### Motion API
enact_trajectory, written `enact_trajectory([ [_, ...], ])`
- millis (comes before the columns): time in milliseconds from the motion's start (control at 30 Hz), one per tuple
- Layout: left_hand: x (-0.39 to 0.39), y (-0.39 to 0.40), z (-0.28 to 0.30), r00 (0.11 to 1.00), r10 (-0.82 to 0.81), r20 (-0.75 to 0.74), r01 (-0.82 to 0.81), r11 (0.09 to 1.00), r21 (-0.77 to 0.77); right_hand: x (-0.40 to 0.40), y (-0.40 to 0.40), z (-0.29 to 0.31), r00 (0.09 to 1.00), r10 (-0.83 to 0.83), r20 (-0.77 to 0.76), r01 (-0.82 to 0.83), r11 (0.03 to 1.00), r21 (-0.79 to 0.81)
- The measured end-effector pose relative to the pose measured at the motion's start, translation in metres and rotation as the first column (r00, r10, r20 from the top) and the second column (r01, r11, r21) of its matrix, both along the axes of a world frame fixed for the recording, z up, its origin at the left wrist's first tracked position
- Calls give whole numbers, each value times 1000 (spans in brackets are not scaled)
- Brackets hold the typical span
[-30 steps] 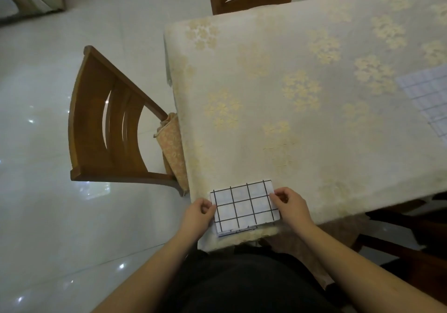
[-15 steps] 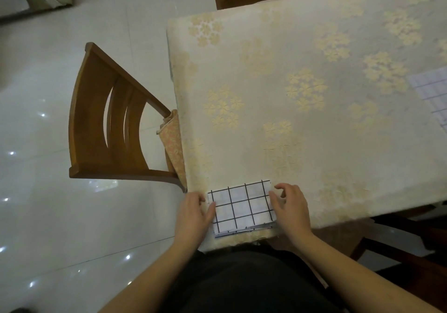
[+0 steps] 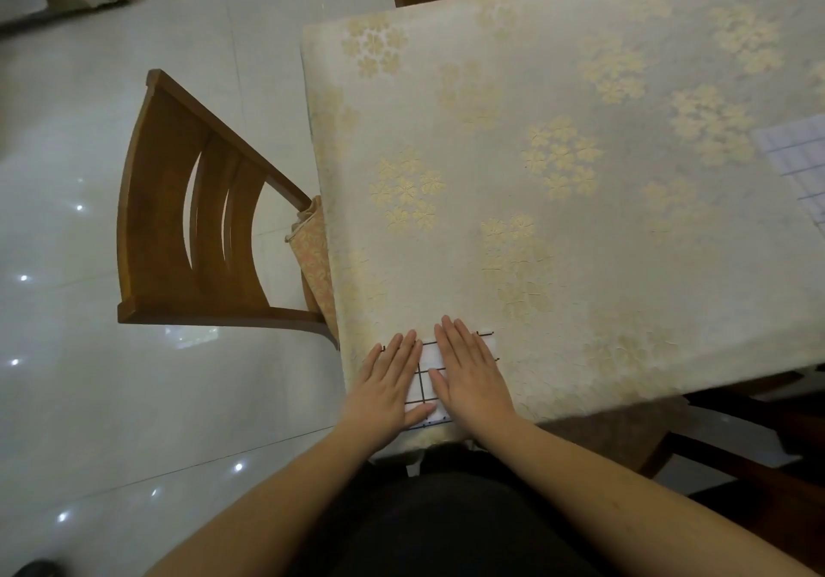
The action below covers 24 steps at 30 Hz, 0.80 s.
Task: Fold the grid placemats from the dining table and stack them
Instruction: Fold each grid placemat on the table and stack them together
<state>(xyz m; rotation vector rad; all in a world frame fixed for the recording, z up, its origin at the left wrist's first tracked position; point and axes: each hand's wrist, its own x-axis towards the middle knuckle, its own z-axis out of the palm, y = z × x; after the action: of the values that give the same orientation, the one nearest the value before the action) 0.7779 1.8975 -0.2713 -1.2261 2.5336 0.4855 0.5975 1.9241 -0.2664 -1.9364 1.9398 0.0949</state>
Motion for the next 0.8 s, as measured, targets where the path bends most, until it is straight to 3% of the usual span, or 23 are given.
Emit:
enact_trajectory([
  [267,0,1,-2,999,35,28,-35,999,30,-12,3,-13,999,30,-45,-30,1000,2],
  [400,11,6,2,991,114,69,-116,993,31,-27,7,-12,997,-62,-54,62,998,-12],
  [800,14,0,10,987,82,140,-97,990,98,-36,3,-7,1000,-26,-14,27,999,26],
])
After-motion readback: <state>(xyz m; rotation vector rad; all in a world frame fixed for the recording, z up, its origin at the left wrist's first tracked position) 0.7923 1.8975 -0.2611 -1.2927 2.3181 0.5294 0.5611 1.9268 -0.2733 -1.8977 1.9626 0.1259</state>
